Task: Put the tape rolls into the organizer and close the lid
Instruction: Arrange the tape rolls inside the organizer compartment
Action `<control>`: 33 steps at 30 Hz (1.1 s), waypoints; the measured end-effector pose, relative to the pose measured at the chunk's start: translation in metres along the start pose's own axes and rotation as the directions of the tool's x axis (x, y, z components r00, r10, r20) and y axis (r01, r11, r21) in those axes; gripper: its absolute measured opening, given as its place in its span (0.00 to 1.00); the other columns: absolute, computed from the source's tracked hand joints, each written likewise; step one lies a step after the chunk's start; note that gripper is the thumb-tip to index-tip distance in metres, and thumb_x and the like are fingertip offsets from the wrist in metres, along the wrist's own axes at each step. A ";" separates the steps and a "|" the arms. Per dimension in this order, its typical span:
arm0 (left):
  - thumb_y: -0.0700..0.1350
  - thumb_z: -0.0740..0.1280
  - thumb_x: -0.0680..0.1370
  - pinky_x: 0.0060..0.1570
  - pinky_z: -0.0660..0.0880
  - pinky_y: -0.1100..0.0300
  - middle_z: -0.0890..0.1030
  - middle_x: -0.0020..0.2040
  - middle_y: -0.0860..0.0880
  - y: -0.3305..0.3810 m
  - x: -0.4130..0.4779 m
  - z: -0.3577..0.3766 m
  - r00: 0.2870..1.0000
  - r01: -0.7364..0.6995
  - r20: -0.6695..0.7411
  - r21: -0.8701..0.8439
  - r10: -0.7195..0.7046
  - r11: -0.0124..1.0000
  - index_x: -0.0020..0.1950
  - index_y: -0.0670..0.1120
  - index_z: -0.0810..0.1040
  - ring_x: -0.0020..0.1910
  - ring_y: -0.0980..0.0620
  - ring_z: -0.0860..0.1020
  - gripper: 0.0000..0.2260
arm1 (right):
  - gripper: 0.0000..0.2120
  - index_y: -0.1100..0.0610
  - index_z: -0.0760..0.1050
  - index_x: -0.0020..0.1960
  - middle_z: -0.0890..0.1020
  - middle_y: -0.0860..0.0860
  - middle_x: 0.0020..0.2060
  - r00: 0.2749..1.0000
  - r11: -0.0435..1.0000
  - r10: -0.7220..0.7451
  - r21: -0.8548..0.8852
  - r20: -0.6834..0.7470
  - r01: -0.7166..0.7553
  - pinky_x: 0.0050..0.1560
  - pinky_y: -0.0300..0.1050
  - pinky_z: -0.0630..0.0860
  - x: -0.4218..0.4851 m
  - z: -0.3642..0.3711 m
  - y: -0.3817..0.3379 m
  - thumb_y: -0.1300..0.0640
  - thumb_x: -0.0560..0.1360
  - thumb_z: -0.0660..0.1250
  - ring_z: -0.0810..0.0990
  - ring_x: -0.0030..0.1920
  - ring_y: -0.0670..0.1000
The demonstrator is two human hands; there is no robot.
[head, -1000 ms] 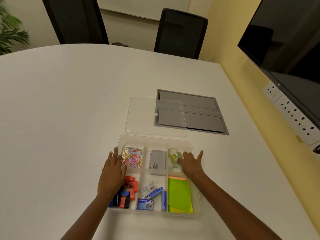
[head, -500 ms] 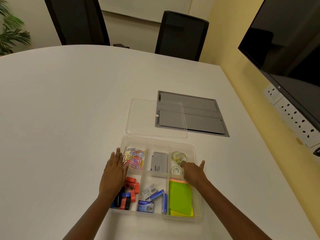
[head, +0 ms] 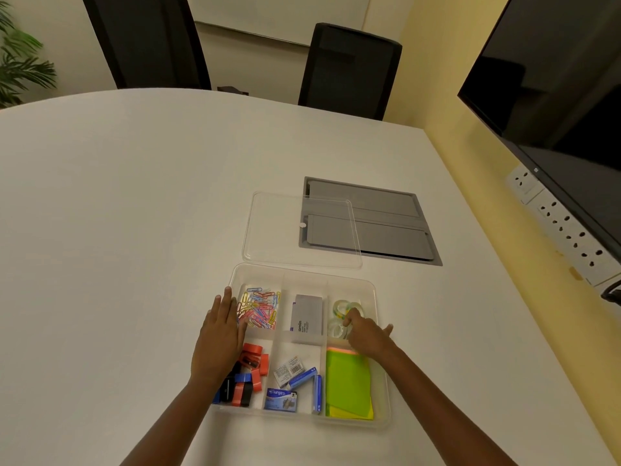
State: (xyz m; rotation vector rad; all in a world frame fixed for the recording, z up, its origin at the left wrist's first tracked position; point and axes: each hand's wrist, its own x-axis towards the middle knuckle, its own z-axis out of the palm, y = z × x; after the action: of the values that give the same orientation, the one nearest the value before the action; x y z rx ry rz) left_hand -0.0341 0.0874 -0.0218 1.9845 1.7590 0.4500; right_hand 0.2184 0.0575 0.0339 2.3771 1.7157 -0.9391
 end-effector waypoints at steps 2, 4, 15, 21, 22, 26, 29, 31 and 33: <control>0.48 0.54 0.79 0.72 0.53 0.49 0.50 0.76 0.43 -0.001 0.000 0.000 1.000 -0.002 0.000 0.005 0.002 1.000 0.72 0.41 0.51 0.75 0.44 0.51 0.24 | 0.14 0.54 0.69 0.55 0.81 0.58 0.53 0.998 0.996 -0.001 0.093 -0.063 0.007 0.71 0.66 0.45 0.002 -0.004 0.003 0.67 0.74 0.54 0.74 0.59 0.58; 0.48 0.54 0.79 0.72 0.53 0.49 0.50 0.76 0.43 -0.001 0.000 0.000 1.000 -0.004 -0.001 0.004 0.004 1.000 0.72 0.41 0.52 0.75 0.44 0.51 0.24 | 0.14 0.54 0.71 0.53 0.83 0.58 0.49 0.968 0.999 0.006 0.050 -0.250 0.007 0.72 0.66 0.47 0.006 -0.006 0.008 0.67 0.74 0.54 0.77 0.56 0.58; 0.51 0.52 0.80 0.71 0.49 0.53 0.49 0.76 0.44 -0.003 0.000 0.001 1.000 -0.023 -0.006 0.029 0.023 0.999 0.72 0.42 0.51 0.75 0.45 0.50 0.24 | 0.13 0.61 0.73 0.57 0.77 0.58 0.56 0.919 0.875 -0.207 -0.485 -0.336 0.020 0.67 0.74 0.39 0.023 -0.002 -0.007 0.67 0.73 0.60 0.69 0.63 0.59; 0.52 0.51 0.79 0.72 0.51 0.51 0.50 0.76 0.44 -0.001 0.000 0.000 1.000 -0.012 -0.008 0.030 0.012 0.999 0.72 0.42 0.52 0.75 0.45 0.51 0.24 | 0.18 0.59 0.76 0.55 0.80 0.60 0.53 0.906 0.867 -0.297 -0.481 -0.300 0.125 0.66 0.76 0.48 0.028 0.001 -0.004 0.69 0.67 0.70 0.76 0.57 0.62; 0.52 0.50 0.79 0.71 0.52 0.51 0.51 0.76 0.43 -0.001 -0.001 0.000 1.000 -0.015 -0.013 0.035 0.016 0.999 0.72 0.41 0.53 0.75 0.44 0.52 0.25 | 0.20 0.58 0.78 0.52 0.82 0.59 0.48 0.898 0.857 -0.326 -0.493 -0.295 0.149 0.63 0.77 0.54 0.029 0.002 -0.002 0.68 0.62 0.75 0.80 0.51 0.61; 0.49 0.53 0.79 0.72 0.52 0.51 0.50 0.76 0.44 0.001 -0.001 0.000 1.000 -0.007 -0.003 0.024 0.007 1.000 0.72 0.42 0.52 0.75 0.45 0.51 0.24 | 0.27 0.47 0.81 0.42 0.84 0.50 0.36 0.861 0.727 -0.472 -0.637 -0.191 0.257 0.50 0.67 0.77 0.036 0.005 0.012 0.56 0.46 0.84 0.83 0.36 0.51; 0.50 0.53 0.79 0.72 0.52 0.51 0.49 0.76 0.44 0.000 0.000 -0.001 1.000 0.000 0.004 0.027 0.000 1.000 0.72 0.42 0.51 0.75 0.45 0.50 0.24 | 0.24 0.48 0.81 0.38 0.84 0.49 0.33 0.849 0.690 -0.496 -0.678 -0.184 0.256 0.42 0.56 0.82 0.039 -0.002 0.019 0.55 0.43 0.84 0.82 0.33 0.50; 0.53 0.51 0.79 0.72 0.53 0.50 0.49 0.76 0.43 -0.001 0.000 -0.001 1.000 -0.006 0.004 0.038 0.005 0.999 0.72 0.42 0.52 0.75 0.45 0.51 0.25 | 0.24 0.49 0.80 0.36 0.83 0.49 0.30 0.916 0.788 -0.345 -0.594 -0.203 0.165 0.36 0.50 0.80 0.044 -0.006 0.024 0.57 0.42 0.84 0.81 0.31 0.50; 0.62 0.41 0.76 0.71 0.54 0.50 0.53 0.75 0.42 -0.001 0.000 -0.001 1.000 -0.017 -0.015 0.053 0.018 0.998 0.72 0.41 0.55 0.74 0.43 0.54 0.33 | 0.23 0.52 0.80 0.38 0.83 0.51 0.31 0.941 0.833 -0.234 -0.550 -0.246 0.063 0.36 0.50 0.78 0.039 -0.007 0.022 0.61 0.46 0.83 0.81 0.34 0.53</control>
State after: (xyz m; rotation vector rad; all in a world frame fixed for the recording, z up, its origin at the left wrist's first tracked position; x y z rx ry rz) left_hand -0.0355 0.0872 -0.0216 2.0397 1.7816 0.4294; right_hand 0.2488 0.0848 0.0137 2.0953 1.9607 -0.0498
